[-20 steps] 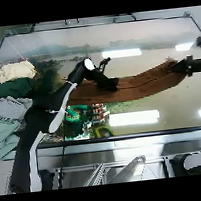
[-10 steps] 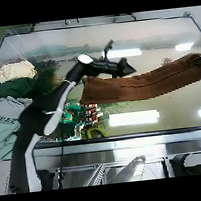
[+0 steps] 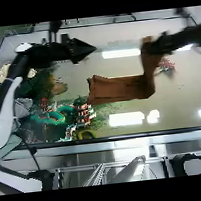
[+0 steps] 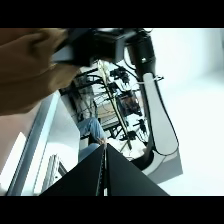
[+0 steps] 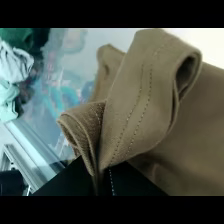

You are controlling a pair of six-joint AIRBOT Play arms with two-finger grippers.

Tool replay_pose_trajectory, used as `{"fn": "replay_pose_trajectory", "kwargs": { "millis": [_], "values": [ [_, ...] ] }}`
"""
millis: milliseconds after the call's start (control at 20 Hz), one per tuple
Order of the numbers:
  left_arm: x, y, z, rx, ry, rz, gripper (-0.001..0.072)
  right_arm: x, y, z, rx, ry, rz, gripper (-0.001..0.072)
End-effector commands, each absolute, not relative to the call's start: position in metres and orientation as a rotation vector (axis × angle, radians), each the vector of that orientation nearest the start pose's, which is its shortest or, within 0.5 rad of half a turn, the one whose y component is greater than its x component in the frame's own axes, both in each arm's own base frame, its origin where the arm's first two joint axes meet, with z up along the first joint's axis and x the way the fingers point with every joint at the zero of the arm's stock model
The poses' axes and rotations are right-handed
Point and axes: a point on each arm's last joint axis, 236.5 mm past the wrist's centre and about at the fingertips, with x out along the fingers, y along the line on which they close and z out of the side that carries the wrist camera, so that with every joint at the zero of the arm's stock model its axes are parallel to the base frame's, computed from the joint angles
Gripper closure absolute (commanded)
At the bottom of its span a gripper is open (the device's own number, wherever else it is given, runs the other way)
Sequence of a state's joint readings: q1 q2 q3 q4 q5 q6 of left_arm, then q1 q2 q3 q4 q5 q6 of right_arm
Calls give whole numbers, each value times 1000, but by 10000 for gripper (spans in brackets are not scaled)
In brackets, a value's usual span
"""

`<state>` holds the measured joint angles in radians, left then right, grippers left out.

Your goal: Fold the shirts.

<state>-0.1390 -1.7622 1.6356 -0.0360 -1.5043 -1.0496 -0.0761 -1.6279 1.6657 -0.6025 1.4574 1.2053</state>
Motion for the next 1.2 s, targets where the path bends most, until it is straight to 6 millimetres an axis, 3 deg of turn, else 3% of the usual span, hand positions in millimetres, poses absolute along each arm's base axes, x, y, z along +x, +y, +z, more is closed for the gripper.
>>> {"fn": "replay_pose_trajectory", "kwargs": {
  "millis": [0,50,100,150,200,250,350,450,650,800,850,900,1000,1150],
  "values": [
    [398,-246,201,-925,898,-1443,696,439,291,85,436,1153,927,689],
    [395,-235,197,-937,892,-1428,695,431,322,62,431,1191,939,686],
    [393,-226,194,-952,888,-1416,696,423,350,38,422,1226,950,570],
    [392,-217,190,-973,882,-1395,695,415,371,15,411,1255,956,282],
    [390,-210,188,-991,877,-1383,695,409,386,-4,403,1279,958,180],
    [388,-203,185,-1003,871,-1374,695,405,392,-12,401,1294,960,251],
    [382,-188,183,-1010,844,-1354,695,409,383,-5,392,1280,964,252],
    [378,-174,184,-1010,808,-1326,694,422,346,17,371,1258,936,253],
    [368,-148,188,-1023,755,-1276,694,441,211,40,323,1315,701,252],
    [358,-132,187,-1043,736,-1253,694,440,111,22,418,1359,482,246],
    [358,-128,186,-1052,728,-1235,694,439,87,12,482,1368,429,179],
    [358,-125,185,-1059,723,-1224,694,439,66,-1,553,1369,383,42],
    [355,-124,184,-1068,723,-1216,694,440,48,-21,640,1353,392,36],
    [353,-125,184,-1070,727,-1221,694,443,52,-53,717,1378,445,36]
  ]
}}
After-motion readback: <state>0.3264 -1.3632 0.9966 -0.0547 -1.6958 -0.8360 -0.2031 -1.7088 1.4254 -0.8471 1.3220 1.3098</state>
